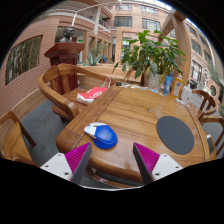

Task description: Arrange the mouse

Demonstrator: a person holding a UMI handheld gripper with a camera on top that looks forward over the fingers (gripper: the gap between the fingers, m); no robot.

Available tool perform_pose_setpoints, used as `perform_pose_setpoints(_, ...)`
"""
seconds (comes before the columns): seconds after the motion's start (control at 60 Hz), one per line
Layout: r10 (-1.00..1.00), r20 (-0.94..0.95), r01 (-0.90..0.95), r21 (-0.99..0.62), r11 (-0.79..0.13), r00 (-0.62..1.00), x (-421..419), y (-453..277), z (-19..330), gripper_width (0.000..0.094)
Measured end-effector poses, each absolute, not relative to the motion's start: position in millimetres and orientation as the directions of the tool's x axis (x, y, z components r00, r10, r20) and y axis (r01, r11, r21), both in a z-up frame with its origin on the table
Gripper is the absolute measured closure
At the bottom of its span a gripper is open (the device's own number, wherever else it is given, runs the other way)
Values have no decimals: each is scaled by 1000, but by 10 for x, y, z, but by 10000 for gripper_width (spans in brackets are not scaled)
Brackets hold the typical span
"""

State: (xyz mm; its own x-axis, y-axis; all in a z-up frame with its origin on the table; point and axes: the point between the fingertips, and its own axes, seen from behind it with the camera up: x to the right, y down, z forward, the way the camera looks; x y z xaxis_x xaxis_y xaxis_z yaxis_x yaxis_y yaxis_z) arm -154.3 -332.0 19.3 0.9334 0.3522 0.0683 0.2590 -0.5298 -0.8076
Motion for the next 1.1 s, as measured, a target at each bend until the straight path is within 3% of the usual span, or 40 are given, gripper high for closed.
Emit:
perform_pose_setpoints(0.167,386,114,324,-780,-536,915,-1821,-3060,-65,82)
perform_pose_setpoints(0.45,379,130,322,-800,-507,916,-2019,-2542,-75,103)
perform_pose_setpoints(0.533,372,103,296,-806,-513,923,-2045,-2440,-81,158)
perform_pose_setpoints(0.65,384,27,245,-810,-532,923,-2163,-2404,-126,388)
perform_pose_setpoints(0.817,380,70,268,-824,-500,922,-2159,-2367,-102,517)
perform_pose_setpoints(0.983,362,10,215,-820,-530,932,-2183,-2343,-63,566)
perform_pose_setpoints(1.1,361,12,176,-888,-425,932,-2128,-2270,578,565)
